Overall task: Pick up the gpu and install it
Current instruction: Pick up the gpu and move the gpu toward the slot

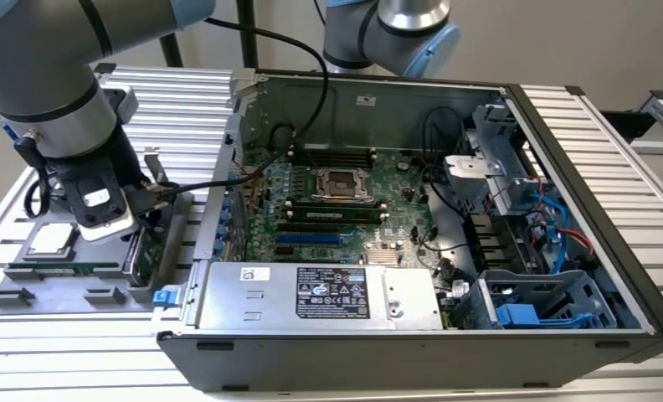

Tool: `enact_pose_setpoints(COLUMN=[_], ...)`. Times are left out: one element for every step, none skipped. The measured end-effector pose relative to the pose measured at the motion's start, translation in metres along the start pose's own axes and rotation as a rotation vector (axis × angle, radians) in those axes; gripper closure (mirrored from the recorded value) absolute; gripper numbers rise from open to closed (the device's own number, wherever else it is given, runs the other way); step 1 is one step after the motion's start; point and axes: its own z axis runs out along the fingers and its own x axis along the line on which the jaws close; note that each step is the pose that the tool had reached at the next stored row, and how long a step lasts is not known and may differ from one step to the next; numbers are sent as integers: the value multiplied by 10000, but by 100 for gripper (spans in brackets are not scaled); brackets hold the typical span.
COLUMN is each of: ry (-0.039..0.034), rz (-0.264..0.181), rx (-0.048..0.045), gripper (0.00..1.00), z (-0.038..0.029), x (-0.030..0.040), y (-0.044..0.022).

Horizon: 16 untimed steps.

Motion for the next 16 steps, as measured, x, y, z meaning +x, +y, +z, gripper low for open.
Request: enact_pose_setpoints(ry=[0,1,0,0,0,1,0,0,1,1,1,1,0,0,1,1], rz=[0,-1,-2,-2,-2,-3,-3,-3,-3,-4,-4,-5,-5,-5,-5,-6], rx=[0,1,0,0,0,0,0,0,0,0,0,0,1,0,0,0], gripper=[0,0,0,0,0,0,0,0,0,0,0,0,0,0,100,100], z=[1,3,3,3,3,3,3,4,3,3,3,3,3,3,3,3], x=[0,0,0,0,0,0,0,0,0,0,0,0,0,0,0,0], y=[0,0,0,0,0,0,0,0,0,0,0,0,0,0,0,0])
